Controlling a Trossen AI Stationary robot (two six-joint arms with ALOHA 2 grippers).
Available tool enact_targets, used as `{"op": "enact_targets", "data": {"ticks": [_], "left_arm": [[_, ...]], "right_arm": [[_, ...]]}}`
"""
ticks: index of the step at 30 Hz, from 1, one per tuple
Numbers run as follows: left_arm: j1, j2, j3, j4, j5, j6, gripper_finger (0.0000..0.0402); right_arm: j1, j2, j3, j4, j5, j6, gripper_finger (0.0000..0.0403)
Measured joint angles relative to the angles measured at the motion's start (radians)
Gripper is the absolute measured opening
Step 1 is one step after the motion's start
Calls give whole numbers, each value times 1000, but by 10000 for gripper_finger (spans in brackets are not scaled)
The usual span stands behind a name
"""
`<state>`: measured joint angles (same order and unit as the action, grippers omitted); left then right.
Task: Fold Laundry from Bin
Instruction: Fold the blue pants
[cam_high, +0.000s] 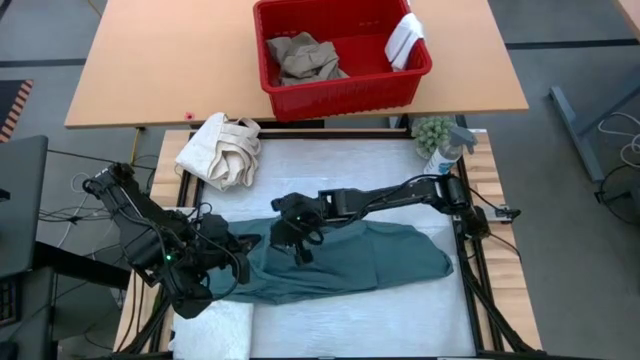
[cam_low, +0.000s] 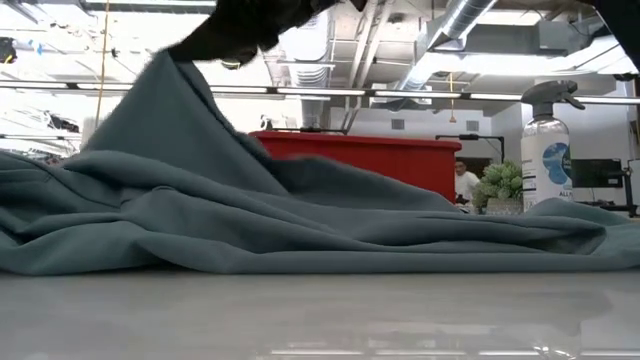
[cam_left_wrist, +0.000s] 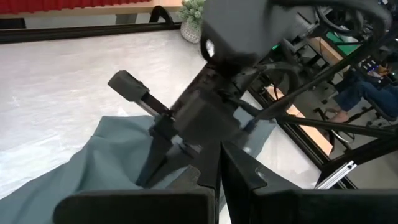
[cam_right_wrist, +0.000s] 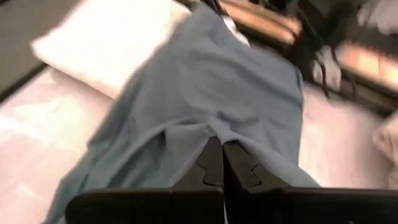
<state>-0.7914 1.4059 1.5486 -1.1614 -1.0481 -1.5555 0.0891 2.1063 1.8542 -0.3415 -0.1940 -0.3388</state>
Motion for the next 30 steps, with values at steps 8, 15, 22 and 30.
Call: {"op": "enact_targets", "data": {"ticks": [8,15,22,30], "left_arm": [[1,0,0,-22,0,-16,0],[19,51,-58,-381,18,-378,0],[36,-18,-430,-91,-36,-656,13],[26,-173,-757,581,4,-498,127]], "right_arm": [[9,-38,0,-179,-70,-14,14],[58,-125,0,-396,-70,-46,14],[96,-140,0,-418,-35,-81,14],[129,-156,0,-433,39,-89,15]]}}
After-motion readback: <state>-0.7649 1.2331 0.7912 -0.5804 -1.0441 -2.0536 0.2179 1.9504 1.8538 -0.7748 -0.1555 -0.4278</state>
